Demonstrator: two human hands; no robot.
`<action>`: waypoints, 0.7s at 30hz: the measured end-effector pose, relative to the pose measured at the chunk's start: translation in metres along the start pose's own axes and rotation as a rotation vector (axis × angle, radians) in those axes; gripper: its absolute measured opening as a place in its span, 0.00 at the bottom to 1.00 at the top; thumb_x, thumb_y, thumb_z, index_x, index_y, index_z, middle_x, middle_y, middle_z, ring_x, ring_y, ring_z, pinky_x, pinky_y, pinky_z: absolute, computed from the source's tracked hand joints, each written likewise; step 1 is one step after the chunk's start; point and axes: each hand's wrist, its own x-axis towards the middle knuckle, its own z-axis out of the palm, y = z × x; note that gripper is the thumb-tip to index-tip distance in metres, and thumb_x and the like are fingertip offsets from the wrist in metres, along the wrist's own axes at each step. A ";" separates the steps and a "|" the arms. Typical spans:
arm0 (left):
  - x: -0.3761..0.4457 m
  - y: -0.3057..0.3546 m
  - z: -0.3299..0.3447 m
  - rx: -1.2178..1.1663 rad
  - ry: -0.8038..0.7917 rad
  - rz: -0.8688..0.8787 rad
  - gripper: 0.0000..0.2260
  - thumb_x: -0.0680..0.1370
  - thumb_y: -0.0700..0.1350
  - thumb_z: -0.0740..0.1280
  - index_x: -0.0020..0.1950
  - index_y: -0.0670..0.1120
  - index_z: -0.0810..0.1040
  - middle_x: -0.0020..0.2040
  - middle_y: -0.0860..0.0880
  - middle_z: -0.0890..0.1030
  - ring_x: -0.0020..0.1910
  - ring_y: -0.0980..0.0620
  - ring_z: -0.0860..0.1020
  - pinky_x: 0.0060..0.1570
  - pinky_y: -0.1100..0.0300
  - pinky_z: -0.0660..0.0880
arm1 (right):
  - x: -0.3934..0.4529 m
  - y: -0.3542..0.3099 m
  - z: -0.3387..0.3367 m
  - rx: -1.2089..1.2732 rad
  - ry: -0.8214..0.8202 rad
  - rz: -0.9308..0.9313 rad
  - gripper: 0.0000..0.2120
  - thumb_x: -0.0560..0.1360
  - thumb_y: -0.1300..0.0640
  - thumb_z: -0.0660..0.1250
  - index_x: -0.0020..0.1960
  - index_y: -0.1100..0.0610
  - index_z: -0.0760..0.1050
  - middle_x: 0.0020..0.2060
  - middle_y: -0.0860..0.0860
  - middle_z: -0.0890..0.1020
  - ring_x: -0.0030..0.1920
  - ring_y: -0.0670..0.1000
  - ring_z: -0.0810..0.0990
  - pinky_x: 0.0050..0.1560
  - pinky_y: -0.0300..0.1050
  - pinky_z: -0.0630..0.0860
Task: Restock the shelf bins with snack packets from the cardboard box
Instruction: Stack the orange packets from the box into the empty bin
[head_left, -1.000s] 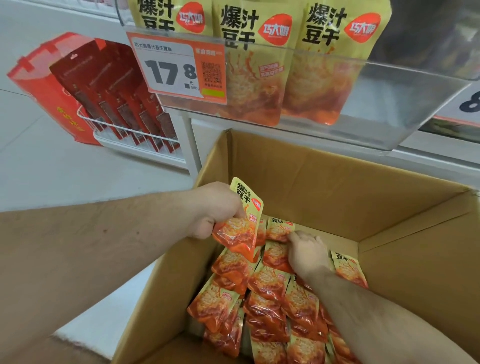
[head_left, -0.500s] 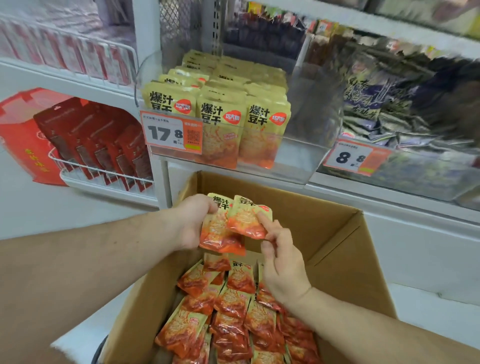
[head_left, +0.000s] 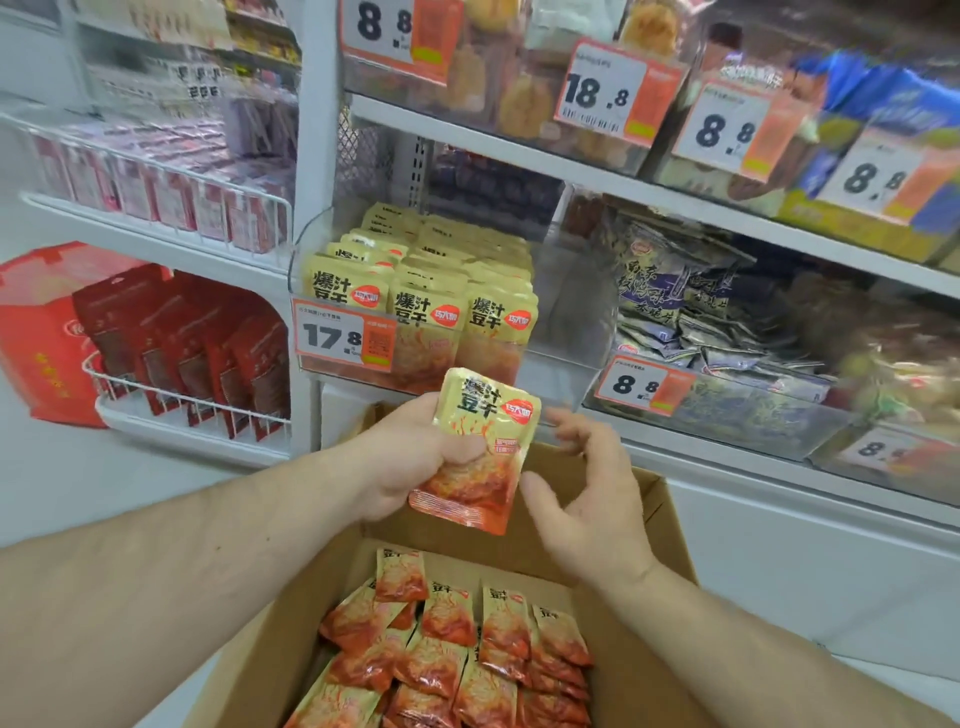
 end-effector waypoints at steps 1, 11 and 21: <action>-0.002 0.004 -0.001 0.003 -0.019 0.029 0.14 0.78 0.33 0.66 0.58 0.49 0.77 0.51 0.48 0.86 0.53 0.47 0.84 0.57 0.48 0.78 | 0.012 -0.006 -0.005 0.054 -0.038 0.177 0.21 0.71 0.50 0.73 0.58 0.44 0.66 0.51 0.40 0.77 0.44 0.43 0.74 0.47 0.37 0.69; -0.002 0.011 0.002 0.128 -0.193 0.145 0.19 0.79 0.31 0.66 0.65 0.49 0.70 0.60 0.44 0.82 0.62 0.46 0.79 0.63 0.48 0.76 | 0.054 -0.017 -0.019 0.526 -0.366 0.562 0.17 0.72 0.67 0.73 0.58 0.58 0.75 0.45 0.53 0.85 0.36 0.42 0.82 0.30 0.32 0.73; 0.001 0.032 0.004 0.307 -0.111 0.298 0.20 0.79 0.37 0.68 0.65 0.55 0.68 0.57 0.52 0.80 0.56 0.53 0.80 0.58 0.51 0.79 | 0.085 -0.036 -0.036 0.324 -0.493 0.440 0.08 0.72 0.68 0.74 0.44 0.58 0.77 0.31 0.49 0.81 0.29 0.46 0.76 0.29 0.39 0.72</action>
